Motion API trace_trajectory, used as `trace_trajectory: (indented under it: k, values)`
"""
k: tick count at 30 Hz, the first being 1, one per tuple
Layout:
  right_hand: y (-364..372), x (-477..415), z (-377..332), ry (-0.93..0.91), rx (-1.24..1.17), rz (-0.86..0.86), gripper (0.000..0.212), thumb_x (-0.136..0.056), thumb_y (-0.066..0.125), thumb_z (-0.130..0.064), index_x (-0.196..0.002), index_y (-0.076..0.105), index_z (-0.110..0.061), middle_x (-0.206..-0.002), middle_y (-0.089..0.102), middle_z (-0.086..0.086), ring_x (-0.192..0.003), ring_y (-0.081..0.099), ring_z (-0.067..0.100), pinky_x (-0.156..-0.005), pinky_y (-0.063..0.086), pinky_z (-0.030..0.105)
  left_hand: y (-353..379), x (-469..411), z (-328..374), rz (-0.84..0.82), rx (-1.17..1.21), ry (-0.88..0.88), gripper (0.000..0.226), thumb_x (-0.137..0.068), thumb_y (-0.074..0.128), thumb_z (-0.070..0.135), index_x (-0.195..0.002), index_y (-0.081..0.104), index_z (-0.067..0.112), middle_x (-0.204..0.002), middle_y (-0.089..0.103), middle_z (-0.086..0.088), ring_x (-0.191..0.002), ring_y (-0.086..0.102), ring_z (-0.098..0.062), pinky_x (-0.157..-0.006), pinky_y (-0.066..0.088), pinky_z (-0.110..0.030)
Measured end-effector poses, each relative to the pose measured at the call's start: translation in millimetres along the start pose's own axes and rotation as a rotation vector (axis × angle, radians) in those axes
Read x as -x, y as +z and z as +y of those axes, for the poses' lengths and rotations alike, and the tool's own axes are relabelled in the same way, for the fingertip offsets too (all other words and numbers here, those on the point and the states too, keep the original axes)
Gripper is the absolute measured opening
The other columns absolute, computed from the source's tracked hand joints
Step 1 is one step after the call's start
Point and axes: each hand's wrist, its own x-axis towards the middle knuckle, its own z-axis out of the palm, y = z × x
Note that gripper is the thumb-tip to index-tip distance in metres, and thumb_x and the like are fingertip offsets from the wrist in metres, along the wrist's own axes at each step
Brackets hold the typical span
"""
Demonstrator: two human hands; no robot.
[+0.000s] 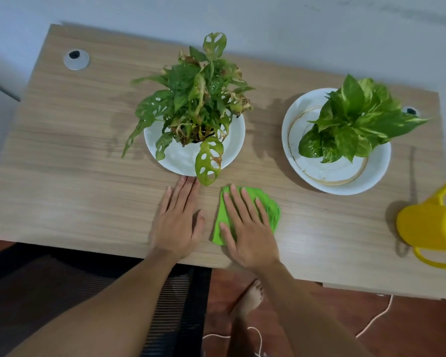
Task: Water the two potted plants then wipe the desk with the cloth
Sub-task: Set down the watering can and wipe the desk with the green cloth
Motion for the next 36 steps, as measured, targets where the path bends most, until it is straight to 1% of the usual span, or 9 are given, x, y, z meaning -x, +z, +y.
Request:
trace_trajectory:
  k: [6, 10, 14, 19, 23, 28, 31, 33, 36]
  values:
    - [-19.5, -22.7, 53.2, 0.168, 0.050, 0.052, 0.074, -0.120, 0.038, -0.048, -0.185, 0.016, -0.022, -0.194, 0.006, -0.004, -0.180, 0.006, 0.020, -0.142, 0.018, 0.056, -3.5, -0.4, 1.5, 0.002, -0.011, -0.008, 0.080, -0.111, 0.042, 0.043, -0.182, 0.015, 0.018, -0.192, 0.011, 0.002, -0.179, 0.005, -0.015, -0.144, 0.018, -0.052]
    - [-22.0, -78.5, 48.2, 0.291, 0.036, 0.080, 0.073, -0.121, 0.026, -0.051, -0.186, 0.013, -0.022, -0.194, 0.007, -0.002, -0.180, 0.008, 0.021, -0.143, 0.013, 0.054, -0.6, -1.0, -0.3, 0.021, -0.014, -0.013, 0.080, -0.109, 0.043, 0.040, -0.182, 0.017, 0.019, -0.192, 0.013, 0.003, -0.179, 0.007, -0.014, -0.144, 0.020, -0.052]
    - [-16.3, -98.6, 23.3, 0.271, 0.029, 0.067, 0.074, -0.120, 0.023, -0.051, -0.186, 0.008, -0.021, -0.194, 0.002, -0.001, -0.180, 0.003, 0.023, -0.144, 0.009, 0.054, -2.4, -1.1, 1.8, 0.021, -0.001, -0.010, 0.080, -0.108, 0.044, 0.036, -0.182, 0.018, 0.019, -0.192, 0.013, 0.003, -0.179, 0.007, -0.015, -0.144, 0.020, -0.051]
    - [-5.0, -36.2, 4.3, 0.120, 0.021, 0.051, 0.072, -0.122, 0.033, -0.051, -0.186, 0.008, -0.026, -0.194, -0.001, -0.008, -0.180, -0.003, 0.017, -0.143, 0.011, 0.054, -7.9, 0.7, 1.7, 0.000, 0.002, -0.007, 0.081, -0.109, 0.040, 0.037, -0.183, 0.011, 0.021, -0.192, 0.010, 0.006, -0.179, 0.003, -0.013, -0.144, 0.017, -0.050]
    - [-6.6, -1.4, 19.0, 0.211, 0.051, 0.083, 0.072, -0.121, 0.037, -0.051, -0.186, 0.015, -0.026, -0.194, 0.005, -0.008, -0.180, 0.004, 0.016, -0.143, 0.016, 0.054, -7.8, 0.8, 2.4, -0.006, 0.002, -0.008, 0.082, -0.108, 0.037, 0.039, -0.183, 0.009, 0.022, -0.192, 0.008, 0.005, -0.179, 0.003, -0.014, -0.144, 0.017, -0.050]
    - [-17.3, -51.3, 33.0, 0.390, 0.037, 0.116, 0.072, -0.122, 0.031, -0.049, -0.186, 0.013, -0.020, -0.194, 0.007, -0.002, -0.180, 0.008, 0.022, -0.143, 0.012, 0.053, -5.1, 1.1, -0.4, 0.001, 0.020, 0.001, 0.085, -0.107, 0.038, 0.043, -0.183, 0.008, 0.022, -0.192, 0.008, 0.006, -0.179, 0.004, -0.014, -0.144, 0.017, -0.051]
    - [-20.1, -97.5, 35.3, 0.379, 0.042, 0.108, 0.071, -0.123, 0.029, -0.049, -0.186, 0.013, -0.019, -0.194, 0.008, 0.000, -0.180, 0.006, 0.023, -0.143, 0.011, 0.052, -4.1, 1.2, 0.4, 0.003, 0.030, 0.006, 0.086, -0.106, 0.036, 0.045, -0.183, 0.006, 0.022, -0.193, 0.007, 0.006, -0.179, 0.003, -0.014, -0.145, 0.015, -0.052]
    - [-20.2, -121.5, 35.6, 0.370, 0.036, 0.107, 0.071, -0.123, 0.026, -0.048, -0.186, 0.011, -0.019, -0.194, 0.007, 0.000, -0.180, 0.003, 0.024, -0.144, 0.006, 0.050, -4.6, 1.3, 0.4, -0.006, 0.032, 0.001, 0.085, -0.106, 0.033, 0.046, -0.183, 0.007, 0.021, -0.193, 0.006, 0.005, -0.179, 0.002, -0.013, -0.145, 0.013, -0.051]
    - [-17.3, -130.9, 31.1, 0.389, 0.029, 0.106, 0.070, -0.124, 0.025, -0.048, -0.186, 0.010, -0.019, -0.194, 0.007, 0.001, -0.180, 0.002, 0.024, -0.144, 0.003, 0.050, -5.1, 1.1, 1.1, -0.009, 0.016, 0.002, 0.086, -0.105, 0.034, 0.045, -0.183, 0.010, 0.020, -0.193, 0.007, 0.004, -0.179, 0.003, -0.012, -0.145, 0.011, -0.049]
